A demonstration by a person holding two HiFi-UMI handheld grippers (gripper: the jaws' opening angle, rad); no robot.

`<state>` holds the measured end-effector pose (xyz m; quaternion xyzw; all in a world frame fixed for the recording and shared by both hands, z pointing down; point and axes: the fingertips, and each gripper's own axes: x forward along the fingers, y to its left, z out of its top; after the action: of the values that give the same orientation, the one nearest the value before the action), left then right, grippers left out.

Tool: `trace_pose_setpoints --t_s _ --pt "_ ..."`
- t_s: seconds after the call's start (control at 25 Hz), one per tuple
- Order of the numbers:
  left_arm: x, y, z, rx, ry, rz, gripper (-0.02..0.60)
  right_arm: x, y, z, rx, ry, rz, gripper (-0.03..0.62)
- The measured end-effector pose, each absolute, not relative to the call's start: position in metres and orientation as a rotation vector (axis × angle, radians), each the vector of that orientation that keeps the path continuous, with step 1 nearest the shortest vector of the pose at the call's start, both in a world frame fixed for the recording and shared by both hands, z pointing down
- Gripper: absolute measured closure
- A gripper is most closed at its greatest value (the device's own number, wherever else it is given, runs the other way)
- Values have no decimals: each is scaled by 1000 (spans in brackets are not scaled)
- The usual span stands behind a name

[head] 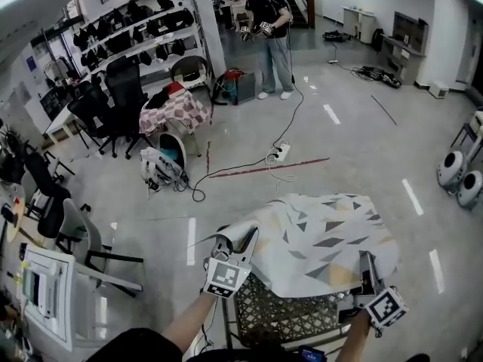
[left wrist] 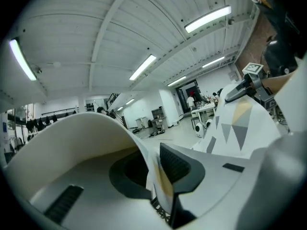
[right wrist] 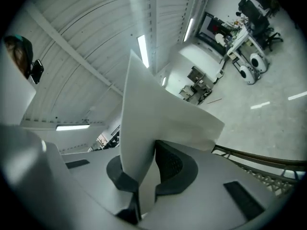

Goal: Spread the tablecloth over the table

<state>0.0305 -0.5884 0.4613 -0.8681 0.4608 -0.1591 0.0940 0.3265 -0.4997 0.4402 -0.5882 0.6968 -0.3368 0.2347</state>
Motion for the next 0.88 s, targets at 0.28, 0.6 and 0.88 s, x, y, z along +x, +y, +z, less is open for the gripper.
trace_pose_setpoints --t_s 0.28,0.6,0.88 --pt "37 -568 493 -2770 1428 -500 517 357 -449 483 -1709 1802 -1055 565" --pt "-2 -505 541 -3012 1622 -468 515 356 -377 505 -1808 1686 -1100 568" --pt "-52 -417 583 -3136 1645 -509 515 311 -284 537 -1853 1601 -1171 568"
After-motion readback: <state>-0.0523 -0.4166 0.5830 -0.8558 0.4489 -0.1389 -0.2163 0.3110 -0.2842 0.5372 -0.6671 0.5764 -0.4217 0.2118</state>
